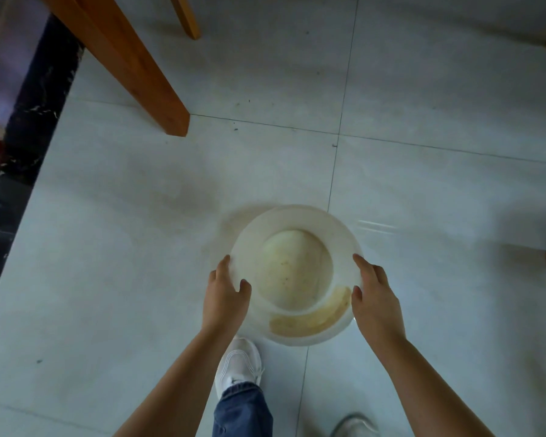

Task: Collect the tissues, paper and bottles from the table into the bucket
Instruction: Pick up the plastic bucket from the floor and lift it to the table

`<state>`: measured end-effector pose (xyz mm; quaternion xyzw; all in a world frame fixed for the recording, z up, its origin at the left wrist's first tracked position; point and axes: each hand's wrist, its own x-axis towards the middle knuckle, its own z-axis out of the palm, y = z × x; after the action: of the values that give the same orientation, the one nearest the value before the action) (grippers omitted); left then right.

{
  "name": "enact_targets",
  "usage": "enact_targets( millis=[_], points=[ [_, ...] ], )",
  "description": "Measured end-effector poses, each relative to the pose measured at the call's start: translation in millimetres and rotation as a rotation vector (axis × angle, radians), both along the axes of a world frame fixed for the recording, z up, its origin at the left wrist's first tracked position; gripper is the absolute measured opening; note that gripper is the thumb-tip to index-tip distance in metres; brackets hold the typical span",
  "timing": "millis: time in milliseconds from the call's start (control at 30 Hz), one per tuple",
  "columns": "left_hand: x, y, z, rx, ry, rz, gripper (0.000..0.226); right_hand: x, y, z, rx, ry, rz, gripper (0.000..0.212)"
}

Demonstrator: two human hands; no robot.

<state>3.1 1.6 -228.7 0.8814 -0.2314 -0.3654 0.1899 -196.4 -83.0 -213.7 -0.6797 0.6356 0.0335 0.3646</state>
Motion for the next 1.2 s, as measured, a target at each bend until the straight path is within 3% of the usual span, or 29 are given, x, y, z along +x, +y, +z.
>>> enact_targets(
  millis=[333, 633, 767, 900, 1200],
  points=[
    [-0.1, 3.2, 85.7, -0.139, 0.075, 0.14, 0.042, -12.5, -13.8, 79.8, -0.047, -0.158, -0.095, 0.059],
    [3.6, -5.1, 236.9, -0.293, 0.059, 0.235, 0.04, -10.4, -18.7, 220.7, -0.164, -0.341, -0.178, 0.058],
    [3.0, -2.1, 313.4, -0.387, 0.14, 0.328, 0.039, -14.9, -19.0, 296.1, -0.166, -0.452, -0.284, 0.049],
    [-0.6, 9.1, 387.3, -0.436, 0.177, 0.245, 0.039, -26.4, -17.1, 367.7, -0.19, -0.576, -0.404, 0.038],
    [-17.3, 29.0, 537.0, -0.683, 0.199, 0.254, 0.03, -58.3, 0.1, 510.0, -0.316, -0.661, -0.3, 0.034]
  ],
)
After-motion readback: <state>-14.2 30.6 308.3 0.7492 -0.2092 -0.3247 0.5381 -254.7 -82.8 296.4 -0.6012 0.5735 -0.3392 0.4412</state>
